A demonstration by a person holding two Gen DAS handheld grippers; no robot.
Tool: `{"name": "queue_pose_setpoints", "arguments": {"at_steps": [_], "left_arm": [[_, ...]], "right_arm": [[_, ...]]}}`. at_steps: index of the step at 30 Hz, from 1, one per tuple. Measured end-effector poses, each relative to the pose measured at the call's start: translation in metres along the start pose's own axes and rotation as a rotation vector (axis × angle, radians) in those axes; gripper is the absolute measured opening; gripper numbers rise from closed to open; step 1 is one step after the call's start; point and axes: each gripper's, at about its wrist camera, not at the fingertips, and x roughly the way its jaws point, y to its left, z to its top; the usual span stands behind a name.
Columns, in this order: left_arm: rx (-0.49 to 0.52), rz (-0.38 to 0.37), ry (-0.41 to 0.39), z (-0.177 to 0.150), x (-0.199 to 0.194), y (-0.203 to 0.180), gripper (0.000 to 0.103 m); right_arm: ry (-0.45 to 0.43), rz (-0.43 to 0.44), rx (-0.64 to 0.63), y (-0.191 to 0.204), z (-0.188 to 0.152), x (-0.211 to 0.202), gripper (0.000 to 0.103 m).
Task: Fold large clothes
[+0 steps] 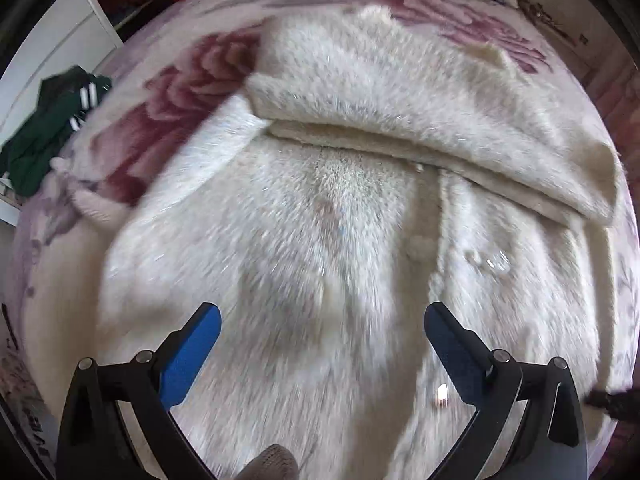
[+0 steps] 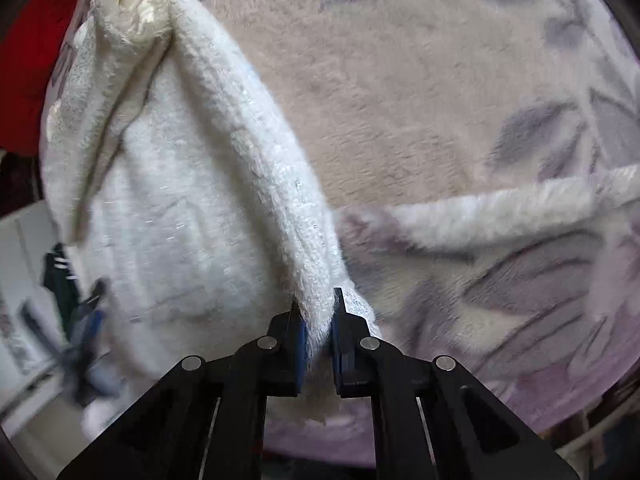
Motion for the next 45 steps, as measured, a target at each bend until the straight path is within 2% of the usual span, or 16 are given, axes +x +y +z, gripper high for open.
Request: {"name": "queue_pose_setpoints", "arguments": {"at_steps": [2,4,6,7,10,12,17,18,19,20,21,32,37,38,39,45], "left_arm": [[0.027,0.032,-0.011,-0.019,-0.020,-0.011,0.103],[0.054,0.052,-0.005,-0.038,-0.036,-0.028,0.103],[0.081,0.036,0.023,-0.062,-0.051,-0.059,0.103],[0.092,0.028,0.040,-0.070,-0.056,-0.075,0.103],[0.105,-0.053,0.087,-0.100,-0.069,-0.141,0.103],[0.137,-0.096,0.104,-0.111,-0.068,-0.187,0.103],[0.259,-0.080,0.115,-0.120,-0.036,-0.275,0.103],[0.285,-0.067,0.111,-0.120,-0.030,-0.285,0.093],[0.315,-0.045,0.102,-0.122,-0.023,-0.295,0.052],[0.342,-0.010,0.094,-0.122,-0.017,-0.301,0.027],[0.352,0.028,0.085,-0.122,-0.014,-0.303,0.020],[0.205,-0.032,-0.054,-0.096,-0.075,-0.248,0.012],[0.122,-0.043,-0.074,-0.087,-0.082,-0.235,0.012],[0.094,-0.056,-0.078,-0.087,-0.086,-0.230,0.012],[0.069,-0.063,-0.083,-0.086,-0.088,-0.224,0.012],[-0.118,-0.149,-0.109,-0.082,-0.110,-0.157,0.012]], "right_arm": [[0.022,0.012,-0.017,-0.007,0.001,0.011,0.012],[0.062,0.041,-0.050,-0.009,0.007,0.009,0.024],[0.120,0.088,-0.065,-0.016,0.013,-0.006,0.051],[0.127,0.110,-0.065,-0.023,0.016,-0.020,0.056],[0.119,0.164,-0.093,-0.050,0.031,-0.069,0.061],[0.116,0.183,-0.117,-0.065,0.048,-0.096,0.075],[0.101,0.172,-0.166,-0.111,0.115,-0.146,0.079],[0.099,0.176,-0.173,-0.096,0.122,-0.138,0.079],[0.098,0.184,-0.188,-0.094,0.134,-0.136,0.079],[0.093,0.193,-0.200,-0.092,0.143,-0.137,0.079],[0.092,0.208,-0.219,-0.087,0.154,-0.136,0.079],[0.099,0.556,-0.390,0.077,0.265,-0.050,0.097],[0.160,0.519,-0.346,0.124,0.291,0.000,0.095],[0.152,0.515,-0.325,0.127,0.292,0.000,0.067],[0.130,0.514,-0.313,0.132,0.291,-0.005,0.027],[0.044,0.354,-0.401,0.188,0.256,-0.059,0.025]]}}
